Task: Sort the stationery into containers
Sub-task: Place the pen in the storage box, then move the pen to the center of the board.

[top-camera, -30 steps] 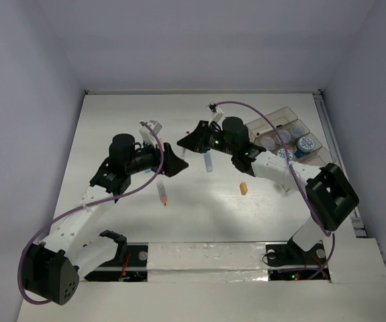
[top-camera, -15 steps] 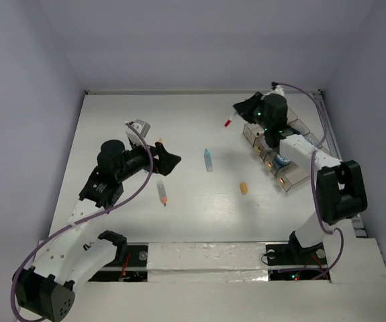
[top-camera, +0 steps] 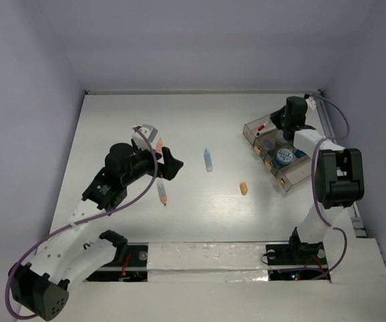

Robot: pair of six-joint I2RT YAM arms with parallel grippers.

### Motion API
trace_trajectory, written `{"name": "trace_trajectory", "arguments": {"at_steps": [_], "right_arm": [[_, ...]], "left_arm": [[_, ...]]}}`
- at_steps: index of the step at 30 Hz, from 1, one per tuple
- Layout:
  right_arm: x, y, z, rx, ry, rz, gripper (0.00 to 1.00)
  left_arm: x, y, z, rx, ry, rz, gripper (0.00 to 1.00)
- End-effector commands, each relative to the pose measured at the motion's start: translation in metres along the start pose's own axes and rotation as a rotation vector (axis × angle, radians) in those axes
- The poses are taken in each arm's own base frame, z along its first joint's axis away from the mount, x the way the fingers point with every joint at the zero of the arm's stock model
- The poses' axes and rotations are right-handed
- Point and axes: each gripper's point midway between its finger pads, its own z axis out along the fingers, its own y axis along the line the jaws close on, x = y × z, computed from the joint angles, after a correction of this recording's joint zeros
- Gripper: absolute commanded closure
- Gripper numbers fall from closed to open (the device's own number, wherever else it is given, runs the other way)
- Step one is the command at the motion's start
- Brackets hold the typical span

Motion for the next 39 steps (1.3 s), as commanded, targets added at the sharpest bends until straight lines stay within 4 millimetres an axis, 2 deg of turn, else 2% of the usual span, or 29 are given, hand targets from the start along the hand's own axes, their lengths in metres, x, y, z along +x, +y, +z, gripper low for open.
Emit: {"name": "trace_trajectory", "arguments": {"at_steps": [1,8,11,12,15,17,20,23,24,25,26,28,30,32,33,36,37,39], "right_arm": [[-0.025,0.005,0.009,0.046,-0.076,0.007,0.96],[-0.014,-0.002,0.025,0.069,-0.054,0.02,0.82],[-0.011,-0.007,0.028,0.085,-0.044,0.018,0.62],[-0.011,-0.007,0.028,0.087,-0.044,0.015,0.5],[-0.012,-0.008,0.024,0.087,-0.049,0.0,0.36],[-0.015,-0.007,0.021,0.084,-0.054,-0.018,0.32],[-0.025,0.004,0.01,0.048,-0.068,-0.052,0.3],[-0.037,0.025,-0.007,-0.037,-0.075,-0.101,0.29],[-0.038,0.035,-0.019,-0.092,-0.065,-0.135,0.28],[-0.037,0.04,-0.02,-0.119,-0.053,-0.135,0.28],[-0.03,0.059,-0.034,-0.182,-0.045,-0.192,0.28],[-0.015,0.084,-0.051,-0.275,-0.011,-0.262,0.28],[0.015,0.119,-0.074,-0.391,0.048,-0.364,0.28],[0.04,0.14,-0.089,-0.469,0.093,-0.434,0.29],[0.067,0.159,-0.103,-0.535,0.141,-0.471,0.3],[0.12,0.182,-0.124,-0.639,0.255,-0.547,0.32],[0.144,0.2,-0.143,-0.714,0.303,-0.576,0.34],[0.179,0.207,-0.157,-0.766,0.383,-0.619,0.37]], "left_arm": [[-0.017,-0.003,-0.005,-0.01,-0.055,0.032,0.01],[-0.017,-0.003,-0.003,-0.016,-0.048,0.037,0.01],[-0.016,-0.002,-0.003,-0.021,-0.046,0.036,0.01],[-0.016,-0.001,-0.002,-0.023,-0.045,0.037,0.01],[-0.016,-0.001,-0.002,-0.025,-0.045,0.037,0.01],[-0.015,0.0,-0.001,-0.029,-0.043,0.036,0.01],[-0.016,0.001,-0.001,-0.036,-0.044,0.033,0.01],[-0.017,0.003,-0.002,-0.051,-0.049,0.031,0.01],[-0.02,0.008,-0.003,-0.075,-0.058,0.027,0.01],[-0.02,0.008,-0.003,-0.075,-0.058,0.027,0.01],[-0.022,0.015,-0.005,-0.106,-0.068,0.02,0.01],[-0.026,0.023,-0.008,-0.149,-0.08,0.013,0.01],[-0.034,0.037,-0.013,-0.219,-0.109,-0.004,0.01],[-0.043,0.048,-0.021,-0.273,-0.147,-0.015,0.01],[-0.046,0.051,-0.024,-0.29,-0.162,-0.022,0.01],[-0.055,0.066,-0.035,-0.361,-0.207,-0.039,0.01],[-0.06,0.074,-0.041,-0.409,-0.234,-0.048,0.01],[-0.065,0.082,-0.049,-0.448,-0.261,-0.058,0.01]]}}
